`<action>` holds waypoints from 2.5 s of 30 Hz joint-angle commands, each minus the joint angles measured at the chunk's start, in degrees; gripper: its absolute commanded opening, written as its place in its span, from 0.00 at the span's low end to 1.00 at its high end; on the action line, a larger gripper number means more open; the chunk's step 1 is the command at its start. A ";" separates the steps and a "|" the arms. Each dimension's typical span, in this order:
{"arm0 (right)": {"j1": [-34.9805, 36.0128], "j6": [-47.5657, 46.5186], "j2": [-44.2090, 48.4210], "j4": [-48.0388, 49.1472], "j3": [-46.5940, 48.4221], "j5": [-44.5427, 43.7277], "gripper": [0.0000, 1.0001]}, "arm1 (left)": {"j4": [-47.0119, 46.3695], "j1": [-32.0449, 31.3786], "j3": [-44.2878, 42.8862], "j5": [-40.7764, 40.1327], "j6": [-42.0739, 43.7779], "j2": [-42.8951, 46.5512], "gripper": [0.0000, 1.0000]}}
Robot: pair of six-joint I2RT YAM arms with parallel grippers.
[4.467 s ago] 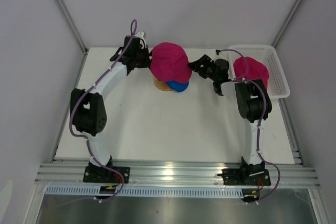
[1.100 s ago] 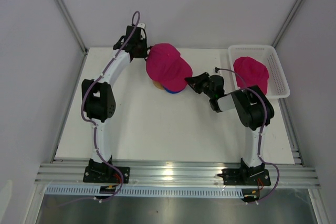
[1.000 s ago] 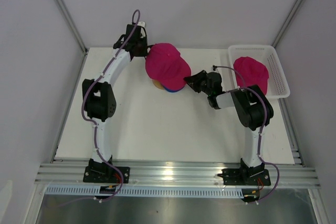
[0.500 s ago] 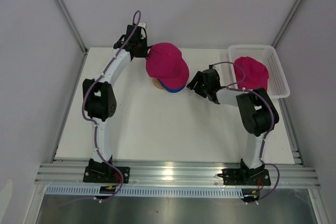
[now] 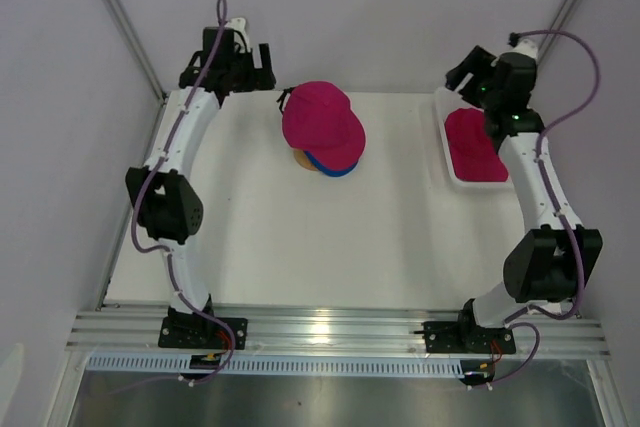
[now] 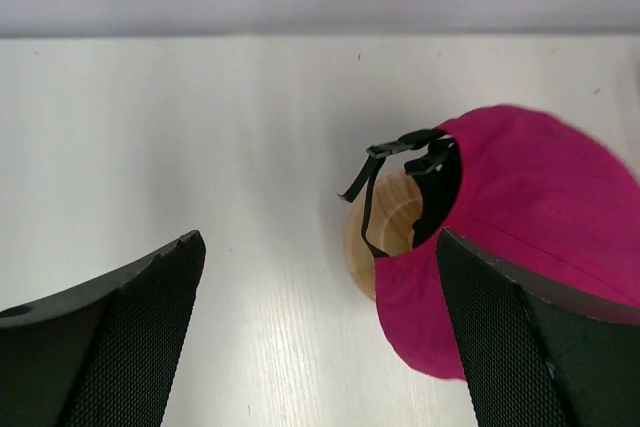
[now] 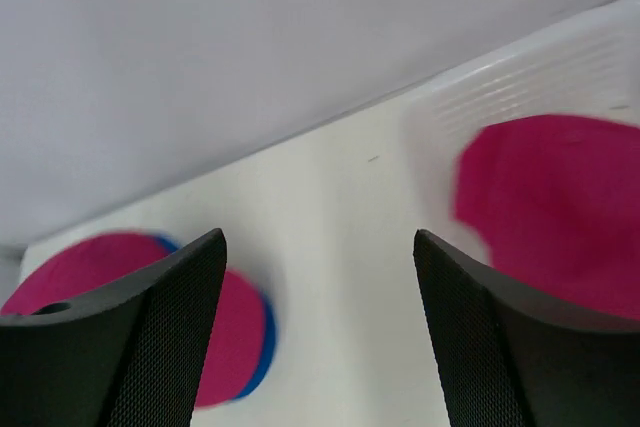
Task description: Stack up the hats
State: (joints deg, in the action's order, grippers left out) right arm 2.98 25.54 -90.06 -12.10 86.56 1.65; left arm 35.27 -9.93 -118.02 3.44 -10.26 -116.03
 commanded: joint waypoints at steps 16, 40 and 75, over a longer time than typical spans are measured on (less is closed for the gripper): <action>-16.52 -3.47 -16.36 -6.89 -1.84 -8.15 0.77 | -5.38 5.28 13.59 10.18 -1.08 22.95 0.99; -19.33 -8.58 -13.87 0.93 1.86 -2.28 0.00 | -8.02 4.93 21.16 20.54 -4.59 32.79 1.00; 10.64 18.49 -20.83 32.31 16.86 43.68 0.00 | -16.63 3.06 31.18 16.50 -10.20 41.15 1.00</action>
State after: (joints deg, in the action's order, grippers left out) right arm 13.08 40.25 -105.49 13.54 96.92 40.40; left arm 20.88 -9.43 -88.38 19.84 -17.19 -73.36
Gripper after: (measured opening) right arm 0.006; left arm 0.994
